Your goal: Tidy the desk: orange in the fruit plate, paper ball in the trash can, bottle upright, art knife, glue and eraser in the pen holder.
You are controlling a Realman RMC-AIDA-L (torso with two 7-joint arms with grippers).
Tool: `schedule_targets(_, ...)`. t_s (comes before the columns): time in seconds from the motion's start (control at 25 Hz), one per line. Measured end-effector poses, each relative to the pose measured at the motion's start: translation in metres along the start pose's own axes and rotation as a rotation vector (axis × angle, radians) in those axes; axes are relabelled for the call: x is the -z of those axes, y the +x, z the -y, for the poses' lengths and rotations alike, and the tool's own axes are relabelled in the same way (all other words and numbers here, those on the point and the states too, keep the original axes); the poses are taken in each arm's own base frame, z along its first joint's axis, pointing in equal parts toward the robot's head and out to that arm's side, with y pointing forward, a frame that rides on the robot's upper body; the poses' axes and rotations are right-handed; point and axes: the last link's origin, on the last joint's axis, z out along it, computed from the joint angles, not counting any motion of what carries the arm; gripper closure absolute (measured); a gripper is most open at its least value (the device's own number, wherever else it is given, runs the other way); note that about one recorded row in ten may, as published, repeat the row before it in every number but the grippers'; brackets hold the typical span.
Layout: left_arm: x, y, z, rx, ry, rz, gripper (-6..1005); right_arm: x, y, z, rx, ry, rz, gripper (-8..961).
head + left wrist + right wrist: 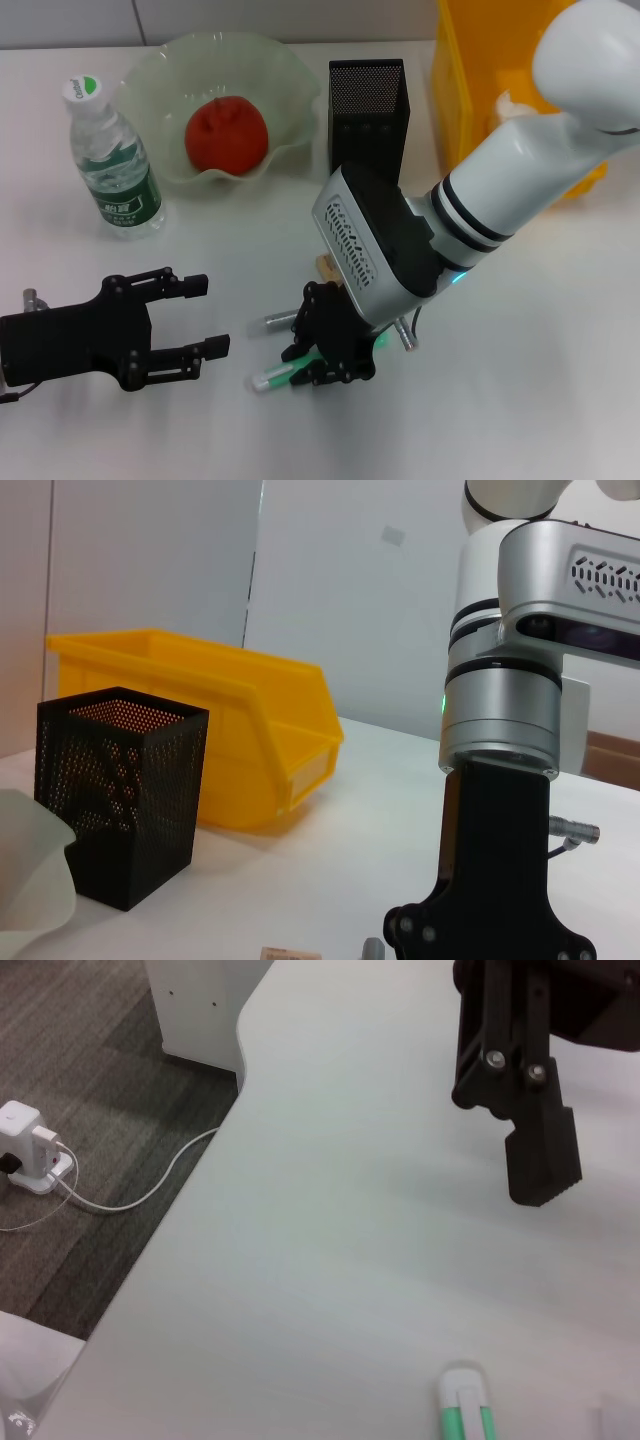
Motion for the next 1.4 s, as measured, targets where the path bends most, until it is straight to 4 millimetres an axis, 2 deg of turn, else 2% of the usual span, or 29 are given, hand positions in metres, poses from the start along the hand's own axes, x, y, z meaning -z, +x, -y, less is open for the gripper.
schedule_targets(0.24, 0.001, 0.000, 0.000, 0.000, -0.001, -0.001, 228, 0.003, -0.004, 0.000, -0.011, -0.006, 0.028, 766)
schedule_targets(0.4, 0.003, 0.000, 0.000, 0.002, 0.006, -0.003, 228, 0.009, -0.004, 0.000, -0.030, -0.018, 0.055, 767)
schedule_targets(0.68, 0.007, 0.000, 0.002, 0.004, 0.025, -0.009, 229, 0.023, 0.006, -0.007, -0.074, 0.014, 0.161, 767)
schedule_targets(1.12, 0.012, 0.001, 0.004, 0.005, 0.038, -0.015, 229, 0.051, 0.041, -0.026, -0.191, 0.155, 0.364, 766)
schedule_targets(1.2, 0.010, 0.002, 0.004, 0.005, 0.036, -0.021, 229, 0.060, 0.052, -0.033, -0.221, 0.214, 0.433, 766)
schedule_targets(1.32, 0.007, 0.003, 0.004, 0.006, 0.036, -0.034, 229, 0.066, 0.058, -0.037, -0.232, 0.259, 0.484, 766)
schedule_targets(1.4, 0.003, 0.005, 0.003, 0.006, 0.035, -0.053, 229, 0.073, 0.066, -0.042, -0.251, 0.342, 0.582, 766)
